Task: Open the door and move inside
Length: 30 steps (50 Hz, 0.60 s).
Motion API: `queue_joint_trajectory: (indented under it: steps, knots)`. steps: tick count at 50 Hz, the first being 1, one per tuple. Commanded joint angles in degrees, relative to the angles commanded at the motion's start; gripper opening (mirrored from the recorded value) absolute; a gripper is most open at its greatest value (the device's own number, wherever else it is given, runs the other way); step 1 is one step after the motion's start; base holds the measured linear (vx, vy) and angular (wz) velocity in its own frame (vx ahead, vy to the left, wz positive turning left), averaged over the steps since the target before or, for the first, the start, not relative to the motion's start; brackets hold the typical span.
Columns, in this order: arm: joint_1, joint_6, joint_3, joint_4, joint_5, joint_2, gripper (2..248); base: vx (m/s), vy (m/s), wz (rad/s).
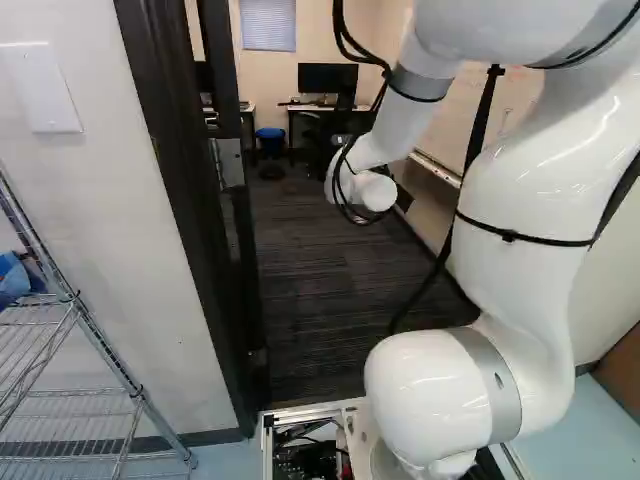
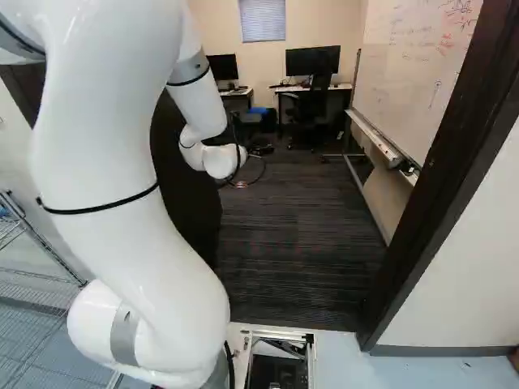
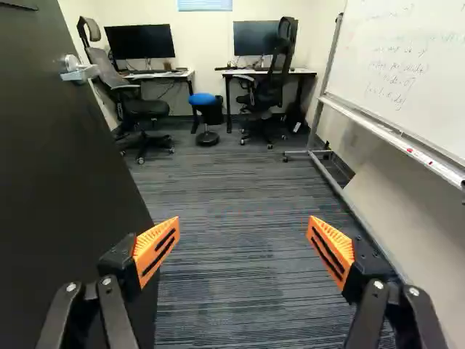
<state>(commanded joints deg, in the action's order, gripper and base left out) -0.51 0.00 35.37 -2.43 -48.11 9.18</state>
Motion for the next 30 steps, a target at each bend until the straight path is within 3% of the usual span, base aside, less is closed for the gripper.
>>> queue_joint_trajectory:
  steps: [30]
  knots:
    - [0.23, 0.0, -13.59, 1.09, -0.85, -11.27, 247, 0.0, 0.0, 0.0]
